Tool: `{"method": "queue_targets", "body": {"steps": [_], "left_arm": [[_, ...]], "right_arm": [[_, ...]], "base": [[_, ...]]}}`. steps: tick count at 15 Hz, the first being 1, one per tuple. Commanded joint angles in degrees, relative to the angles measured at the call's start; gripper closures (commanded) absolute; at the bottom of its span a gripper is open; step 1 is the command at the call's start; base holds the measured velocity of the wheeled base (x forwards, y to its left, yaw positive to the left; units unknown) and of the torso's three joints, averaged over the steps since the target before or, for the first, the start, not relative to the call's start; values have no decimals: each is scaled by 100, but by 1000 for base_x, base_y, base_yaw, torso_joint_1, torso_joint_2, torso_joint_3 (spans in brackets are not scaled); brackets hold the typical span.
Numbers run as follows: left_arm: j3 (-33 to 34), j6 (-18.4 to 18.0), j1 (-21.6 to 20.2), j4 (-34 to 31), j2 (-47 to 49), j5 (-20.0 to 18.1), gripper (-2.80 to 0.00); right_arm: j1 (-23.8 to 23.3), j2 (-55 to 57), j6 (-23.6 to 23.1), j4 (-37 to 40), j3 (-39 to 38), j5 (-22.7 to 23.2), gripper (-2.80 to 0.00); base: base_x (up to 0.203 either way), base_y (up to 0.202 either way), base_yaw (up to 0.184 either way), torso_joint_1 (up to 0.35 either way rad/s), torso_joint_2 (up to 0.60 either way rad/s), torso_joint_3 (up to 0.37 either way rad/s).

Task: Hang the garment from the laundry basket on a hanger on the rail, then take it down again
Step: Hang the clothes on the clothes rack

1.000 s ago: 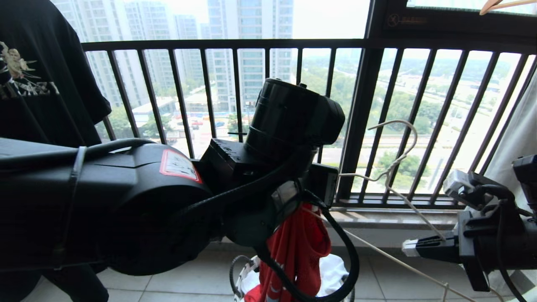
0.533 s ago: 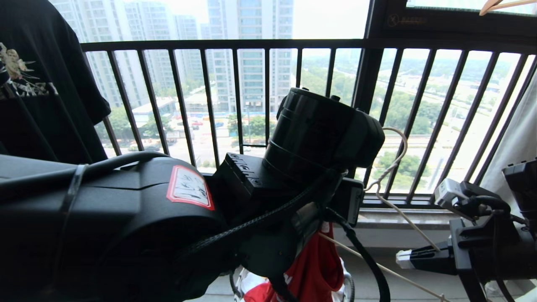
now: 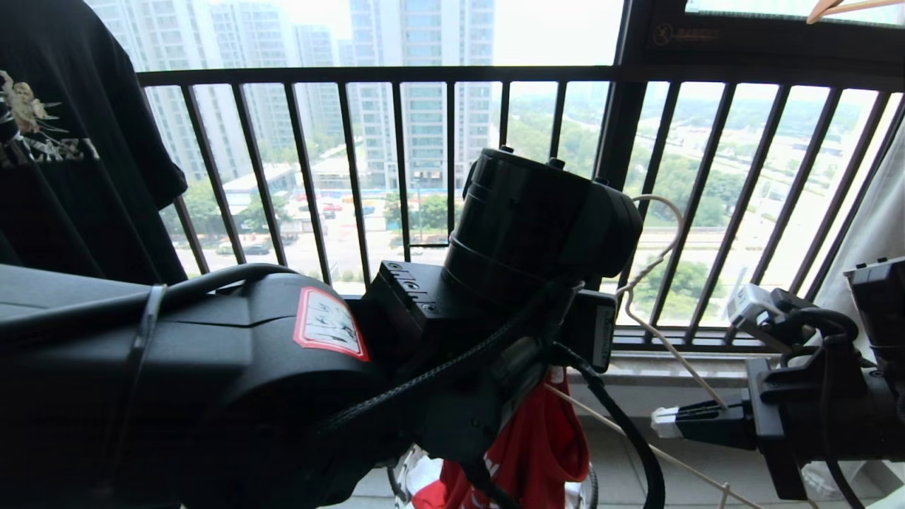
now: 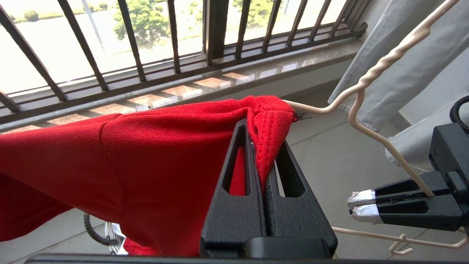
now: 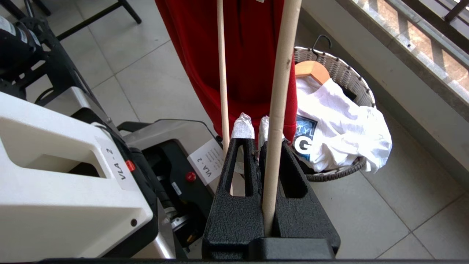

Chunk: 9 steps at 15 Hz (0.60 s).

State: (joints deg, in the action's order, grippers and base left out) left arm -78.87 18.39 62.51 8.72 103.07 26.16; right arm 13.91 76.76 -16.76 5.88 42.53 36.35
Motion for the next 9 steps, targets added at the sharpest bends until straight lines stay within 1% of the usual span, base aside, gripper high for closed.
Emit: {"method": "queue_targets", "body": {"steps": [1,3,5,7,9], "left_arm": [[59,-42,-175,229,-69,-39,0],[-11,-132,-513,270,-47,-269,0],[-122,-156,-761,317,-13,-343,0],[-117,-266,-895,591,-62,-412,0],[-64,-262,-925,616,-146,-539,0]], "right_arm": [[65,187,19,-399,61,48,0],[115,633,20,-714,144,125,0],[130,1085,20,-1212,239,246,0],[260,1425,-6,-1658,273,383,0],[426,1572,-5,-1835,367,407,0]], "base": [[0,0,0,0,0,0],[0,0,0,0,0,0],[0,0,0,0,0,0],[0,0,0,0,0,0],[0,0,0,0,0,0]]}}
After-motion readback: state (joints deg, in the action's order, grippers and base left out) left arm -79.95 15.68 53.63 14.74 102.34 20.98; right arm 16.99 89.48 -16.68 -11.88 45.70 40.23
